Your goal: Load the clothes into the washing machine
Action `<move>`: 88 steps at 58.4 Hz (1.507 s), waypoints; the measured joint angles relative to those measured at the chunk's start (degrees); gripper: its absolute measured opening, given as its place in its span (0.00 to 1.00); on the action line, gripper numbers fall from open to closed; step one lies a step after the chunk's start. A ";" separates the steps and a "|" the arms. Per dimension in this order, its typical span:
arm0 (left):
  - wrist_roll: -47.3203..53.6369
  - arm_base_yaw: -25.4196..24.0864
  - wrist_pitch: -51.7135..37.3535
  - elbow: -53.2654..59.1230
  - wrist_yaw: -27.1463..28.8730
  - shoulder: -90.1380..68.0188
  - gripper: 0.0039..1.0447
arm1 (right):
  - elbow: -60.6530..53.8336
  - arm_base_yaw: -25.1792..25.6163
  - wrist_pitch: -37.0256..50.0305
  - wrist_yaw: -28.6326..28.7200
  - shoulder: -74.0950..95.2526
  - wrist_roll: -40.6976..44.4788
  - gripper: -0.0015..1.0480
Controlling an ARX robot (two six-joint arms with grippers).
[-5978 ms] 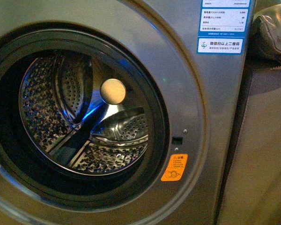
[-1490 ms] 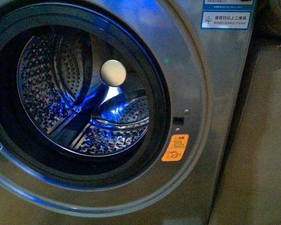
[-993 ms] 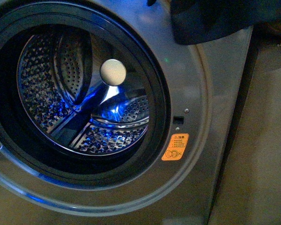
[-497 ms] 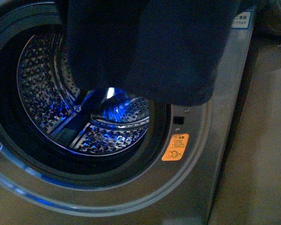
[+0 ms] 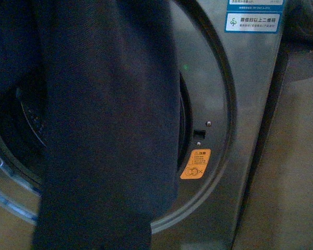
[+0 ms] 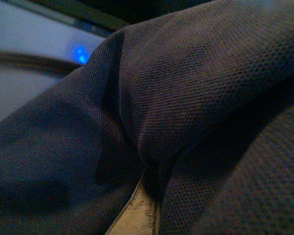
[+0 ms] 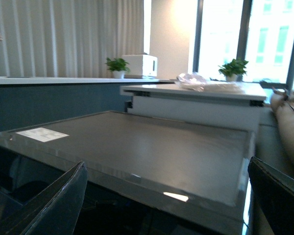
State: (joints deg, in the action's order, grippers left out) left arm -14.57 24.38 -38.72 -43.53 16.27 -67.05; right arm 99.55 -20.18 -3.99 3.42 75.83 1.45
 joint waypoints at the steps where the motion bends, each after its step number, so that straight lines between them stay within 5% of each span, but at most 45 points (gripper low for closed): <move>1: -0.20 -0.31 0.11 0.31 -0.15 0.11 0.07 | -0.81 0.13 0.17 -0.66 -0.46 -0.26 0.93; 25: -6.05 -7.89 -1.38 6.93 -4.59 -1.51 0.07 | -38.71 9.86 4.13 -5.35 -22.38 -10.73 0.93; 40: -7.69 -9.84 -5.29 9.55 -4.87 -8.07 0.07 | -55.04 10.12 8.70 -9.64 -28.92 -14.45 0.92; 51: -8.87 -10.88 -8.17 9.77 -4.94 -14.49 0.07 | -64.85 10.38 11.91 -12.50 -33.33 -6.12 0.70; 75: -9.62 -10.69 -11.78 3.39 -4.22 -29.88 0.07 | -80.83 14.49 18.18 -8.81 -42.71 -1.86 0.18; 79: -9.57 -10.32 -12.15 1.05 -4.22 -32.61 0.07 | -82.93 17.20 18.62 -4.59 -44.24 -1.73 0.08; 88: -9.44 -9.60 -11.56 -4.92 -3.21 -38.73 0.07 | -86.93 19.91 19.43 -3.76 -47.47 -1.57 0.02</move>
State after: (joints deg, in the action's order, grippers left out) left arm -24.01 14.79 -50.28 -48.45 13.06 -105.78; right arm 12.62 -0.27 15.44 -0.34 28.36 -0.12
